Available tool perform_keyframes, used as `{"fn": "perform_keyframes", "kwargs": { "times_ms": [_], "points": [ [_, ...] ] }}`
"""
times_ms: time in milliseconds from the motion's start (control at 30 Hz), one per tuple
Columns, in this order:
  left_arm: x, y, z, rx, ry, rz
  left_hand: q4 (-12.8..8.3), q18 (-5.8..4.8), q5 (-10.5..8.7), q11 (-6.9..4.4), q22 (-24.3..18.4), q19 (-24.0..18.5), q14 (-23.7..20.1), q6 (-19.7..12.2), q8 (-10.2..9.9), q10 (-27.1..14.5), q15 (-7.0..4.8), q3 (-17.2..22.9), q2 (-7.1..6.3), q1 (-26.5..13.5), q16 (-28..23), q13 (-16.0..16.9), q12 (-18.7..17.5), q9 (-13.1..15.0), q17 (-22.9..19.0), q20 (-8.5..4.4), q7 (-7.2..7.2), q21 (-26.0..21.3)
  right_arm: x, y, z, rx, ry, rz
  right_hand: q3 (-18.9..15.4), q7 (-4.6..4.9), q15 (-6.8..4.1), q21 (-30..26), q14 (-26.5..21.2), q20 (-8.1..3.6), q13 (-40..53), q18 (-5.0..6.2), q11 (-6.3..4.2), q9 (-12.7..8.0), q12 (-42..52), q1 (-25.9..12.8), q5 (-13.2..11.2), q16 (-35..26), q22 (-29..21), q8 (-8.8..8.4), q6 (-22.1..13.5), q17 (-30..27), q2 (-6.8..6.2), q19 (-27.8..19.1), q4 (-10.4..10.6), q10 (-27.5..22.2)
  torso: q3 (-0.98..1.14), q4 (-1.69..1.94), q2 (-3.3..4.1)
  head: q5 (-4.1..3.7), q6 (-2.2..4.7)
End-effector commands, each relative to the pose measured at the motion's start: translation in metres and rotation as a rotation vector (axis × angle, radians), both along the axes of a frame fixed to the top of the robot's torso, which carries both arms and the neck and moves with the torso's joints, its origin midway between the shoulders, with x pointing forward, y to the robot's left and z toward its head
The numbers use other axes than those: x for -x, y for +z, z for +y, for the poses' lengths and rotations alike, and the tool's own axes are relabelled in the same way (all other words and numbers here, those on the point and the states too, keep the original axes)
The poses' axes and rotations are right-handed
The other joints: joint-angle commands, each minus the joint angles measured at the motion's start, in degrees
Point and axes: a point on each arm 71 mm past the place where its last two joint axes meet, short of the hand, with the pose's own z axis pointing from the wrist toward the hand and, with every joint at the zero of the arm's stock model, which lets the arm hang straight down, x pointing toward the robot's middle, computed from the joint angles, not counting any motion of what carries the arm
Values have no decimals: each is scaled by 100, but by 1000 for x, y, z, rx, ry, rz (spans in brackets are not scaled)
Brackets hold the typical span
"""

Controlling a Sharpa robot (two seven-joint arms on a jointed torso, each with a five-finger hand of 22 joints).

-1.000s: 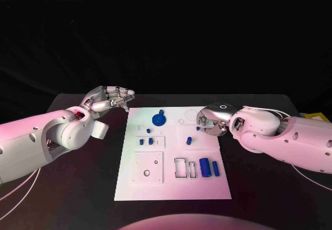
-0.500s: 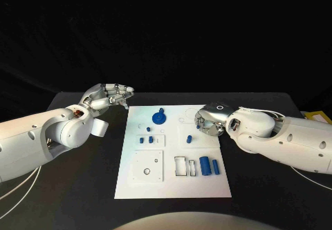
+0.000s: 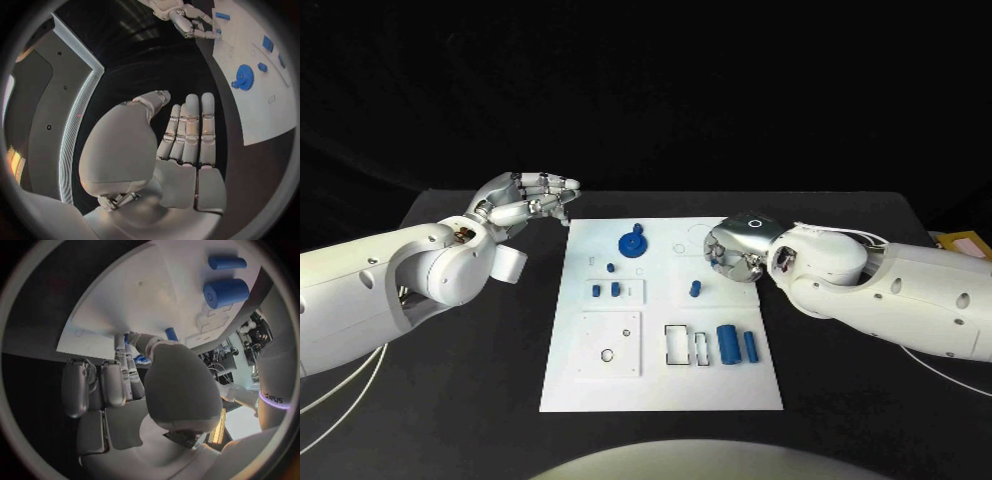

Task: Assemble the parts on the task board

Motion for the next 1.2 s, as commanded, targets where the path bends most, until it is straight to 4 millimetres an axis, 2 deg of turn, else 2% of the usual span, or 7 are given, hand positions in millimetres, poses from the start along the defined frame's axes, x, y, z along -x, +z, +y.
{"fn": "perform_keyframes", "kwargs": {
  "times_ms": [33, 167, 400, 567, 700, 1200],
  "points": [
    [0, 1, -1, 10, -4, 3, -23, 71, 0, 8, -9, 30, -47, -29, -25, -38, 11, -3, 6, 55, -22, -6, -33, -9, -10, -4, 22, -20, 0, -6, -2, 20, -10, 19, 31, -8, -49, 83, 218, -11, -22, -72, 2, 11, -23, 0, -33, 44, 903, 7, 62, 26, 78, 74, -34, 57, 2, 1, 0, 1, -14],
    [1, 0, -1, 7, -2, 7, -35, 68, 3, 18, -17, 23, -79, -54, -37, -78, 22, -9, 19, 67, -37, -17, -40, -15, -21, 2, 32, -36, 0, -7, -2, 23, -17, 21, 70, -35, -72, 149, 223, -31, -22, -86, -27, 33, -28, 34, -57, 63, 943, 36, 128, 44, 146, 103, -111, 139, 1, 2, 1, 1, -19],
    [1, 0, 0, 3, 1, 13, -54, 66, 3, 33, -27, 10, -113, -91, -56, -122, 33, -19, 27, 83, -55, -27, -44, -24, -37, 10, 51, -57, 0, -9, -2, 37, -20, 16, 99, -42, -85, 209, 225, -46, -21, -98, -40, 50, -44, 84, -58, 74, 979, 50, 157, 54, 181, 128, -209, 181, 1, -2, -3, -1, -37],
    [1, 0, 0, 0, 0, 17, -75, 66, 8, 42, -30, 3, -133, -111, -66, -149, 39, -20, 33, 107, -66, -33, -45, -29, -47, 14, 62, -66, 1, -9, -2, 40, -18, 8, 149, -56, -107, 320, 229, -67, 1, -121, -63, 92, -45, 188, 21, 92, 1043, 101, 251, 73, 264, 174, -395, 290, 2, -5, -6, -10, -47],
    [1, 0, 0, -1, -3, 19, -82, 66, 9, 46, -31, 0, -142, -117, -68, -161, 43, -21, 36, 113, -72, -36, -45, -30, -52, 16, 66, -70, 2, -7, -2, 26, -14, -10, 201, -90, -138, 443, 237, -93, 46, -147, -102, 157, -28, 202, -4, 116, 1109, 173, 358, 101, 352, 227, -496, 445, 2, -4, -7, -17, -50],
    [1, -1, 1, -6, -6, 28, -123, 64, 25, 78, -31, -17, -170, -183, -101, -273, 66, -37, 53, 141, -95, -61, -57, -47, -82, 33, 105, -82, 7, -1, 2, -64, 21, -58, 200, -99, -148, 566, 230, -108, 65, -175, -111, 213, -88, 85, -67, 95, 1173, 194, 355, 61, 351, 282, -511, 479, 0, -4, -7, -20, -56]
  ]
}}
